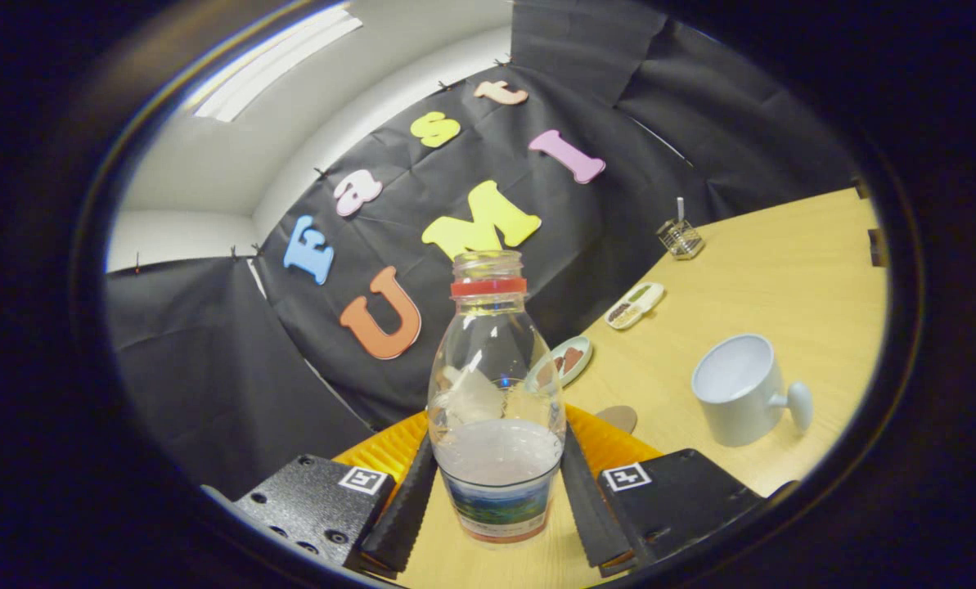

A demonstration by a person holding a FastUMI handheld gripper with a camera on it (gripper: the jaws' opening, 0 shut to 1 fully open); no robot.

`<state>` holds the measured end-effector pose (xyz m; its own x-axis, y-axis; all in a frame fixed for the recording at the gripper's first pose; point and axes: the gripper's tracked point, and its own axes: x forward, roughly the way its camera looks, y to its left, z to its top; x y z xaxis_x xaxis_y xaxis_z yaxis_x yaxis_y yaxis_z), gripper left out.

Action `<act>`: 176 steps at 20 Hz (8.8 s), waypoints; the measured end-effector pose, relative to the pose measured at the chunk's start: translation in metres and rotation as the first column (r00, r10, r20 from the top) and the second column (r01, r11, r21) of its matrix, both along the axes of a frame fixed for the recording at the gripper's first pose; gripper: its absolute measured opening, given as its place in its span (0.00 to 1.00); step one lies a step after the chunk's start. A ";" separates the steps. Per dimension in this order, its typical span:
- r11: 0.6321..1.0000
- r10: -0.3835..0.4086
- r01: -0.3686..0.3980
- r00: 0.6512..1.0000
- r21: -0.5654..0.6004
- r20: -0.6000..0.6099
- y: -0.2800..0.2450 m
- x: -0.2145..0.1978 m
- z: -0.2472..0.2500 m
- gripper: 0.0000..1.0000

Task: Take the bottle from table, then pour the juice into the cup, finally place the bottle on the coaster

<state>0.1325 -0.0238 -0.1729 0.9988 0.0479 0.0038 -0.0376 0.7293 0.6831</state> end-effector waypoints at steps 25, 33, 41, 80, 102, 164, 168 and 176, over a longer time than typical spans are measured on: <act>0.650 0.070 -0.072 0.997 0.757 0.035 -0.017 0.009 0.012 0.80; 0.586 0.063 -0.071 0.997 0.807 0.042 -0.031 0.013 0.015 0.80; 0.534 0.062 -0.086 0.996 0.841 0.062 -0.038 0.012 0.020 0.80; 0.191 0.039 -0.126 0.992 0.973 0.120 -0.050 0.019 0.046 0.80; -0.082 -0.013 -0.130 0.991 0.988 0.130 -0.075 0.033 0.069 0.80; 0.719 -0.113 0.089 0.994 -0.690 0.011 -0.050 0.187 -0.047 0.83; 0.715 -0.098 0.061 0.995 -0.696 -0.013 -0.042 0.200 -0.068 0.84; 0.727 -0.062 0.043 0.998 -0.685 -0.003 -0.021 0.203 -0.068 0.98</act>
<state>0.3357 -0.0453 -0.2412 0.9991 -0.0247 -0.0331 0.0246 0.9997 -0.0020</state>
